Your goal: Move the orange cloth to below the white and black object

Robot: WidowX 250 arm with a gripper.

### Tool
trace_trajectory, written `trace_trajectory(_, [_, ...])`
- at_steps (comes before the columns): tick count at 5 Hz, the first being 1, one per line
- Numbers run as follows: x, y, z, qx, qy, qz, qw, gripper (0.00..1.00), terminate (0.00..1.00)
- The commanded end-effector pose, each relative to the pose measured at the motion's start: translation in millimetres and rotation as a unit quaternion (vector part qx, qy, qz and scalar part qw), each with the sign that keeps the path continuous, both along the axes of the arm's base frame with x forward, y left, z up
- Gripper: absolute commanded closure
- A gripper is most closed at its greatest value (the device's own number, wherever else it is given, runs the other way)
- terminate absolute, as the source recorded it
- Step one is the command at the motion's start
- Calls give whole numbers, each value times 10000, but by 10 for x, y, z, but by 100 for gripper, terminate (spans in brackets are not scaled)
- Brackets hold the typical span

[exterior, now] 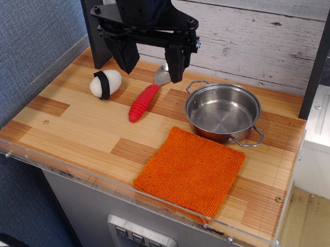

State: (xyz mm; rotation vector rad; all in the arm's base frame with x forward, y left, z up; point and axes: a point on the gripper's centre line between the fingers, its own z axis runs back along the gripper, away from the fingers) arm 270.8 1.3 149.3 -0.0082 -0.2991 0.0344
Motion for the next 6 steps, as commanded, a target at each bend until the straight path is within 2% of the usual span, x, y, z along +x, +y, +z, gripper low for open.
trace_trajectory(1, [0,0,0,0,0,0,10000,0,0])
trace_trajectory(2, [26,-290,-119,-106,70,-196,9997,0,0])
trace_trajectory(3, [-49,-569,-221,-188,-384,-685,9967,0,0])
trace_trajectory(4, [-116,-736,-405,-43,-545,-990,9936,0,0])
trace_trajectory(5, [-235,-771,-622,290,-448,-1039,9932,0,0])
trace_trajectory(6, [-320,-754,-790,580,-153,-896,9942,0,0])
